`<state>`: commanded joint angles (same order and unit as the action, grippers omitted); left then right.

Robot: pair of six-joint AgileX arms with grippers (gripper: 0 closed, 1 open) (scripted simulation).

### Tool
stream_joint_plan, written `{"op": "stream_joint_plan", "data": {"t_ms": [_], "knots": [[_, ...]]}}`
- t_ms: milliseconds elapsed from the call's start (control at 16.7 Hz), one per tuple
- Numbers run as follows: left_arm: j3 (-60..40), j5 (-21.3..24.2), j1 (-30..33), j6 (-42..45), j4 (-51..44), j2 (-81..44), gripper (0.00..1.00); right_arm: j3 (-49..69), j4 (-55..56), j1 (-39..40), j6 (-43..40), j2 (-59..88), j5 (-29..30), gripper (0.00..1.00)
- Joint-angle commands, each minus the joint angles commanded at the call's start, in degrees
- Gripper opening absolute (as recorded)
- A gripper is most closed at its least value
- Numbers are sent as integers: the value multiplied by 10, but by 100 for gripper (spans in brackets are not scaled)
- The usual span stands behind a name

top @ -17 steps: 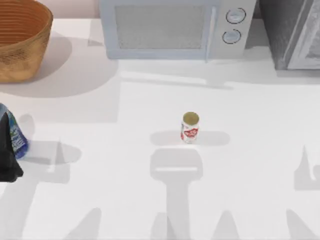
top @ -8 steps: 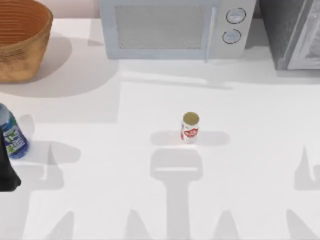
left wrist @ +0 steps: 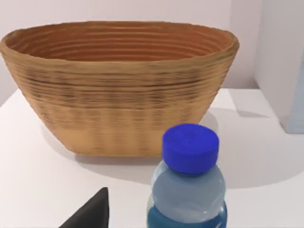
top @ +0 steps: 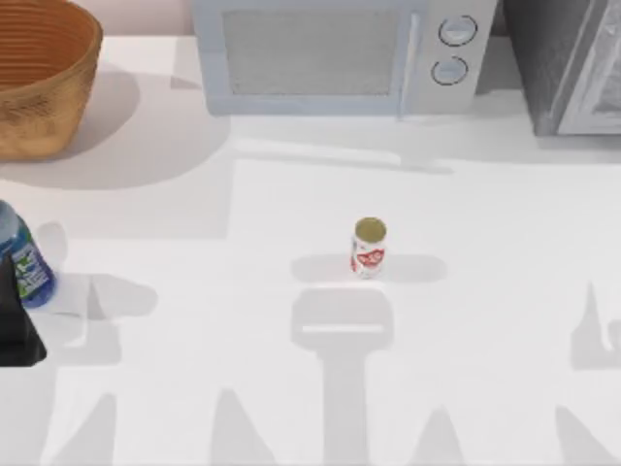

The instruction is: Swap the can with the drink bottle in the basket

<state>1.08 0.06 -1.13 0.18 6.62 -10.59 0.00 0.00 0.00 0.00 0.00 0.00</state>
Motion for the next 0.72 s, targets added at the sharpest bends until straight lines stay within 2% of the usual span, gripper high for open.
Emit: {"op": "stream_joint_plan", "data": {"t_ms": [240, 720], "knots": [[-3, 10, -9, 5, 114, -132, 100, 0, 0, 0, 0, 0, 0, 100], [-10, 45, -31, 17, 405, -467, 100, 0, 0, 0, 0, 0, 0, 100]]}}
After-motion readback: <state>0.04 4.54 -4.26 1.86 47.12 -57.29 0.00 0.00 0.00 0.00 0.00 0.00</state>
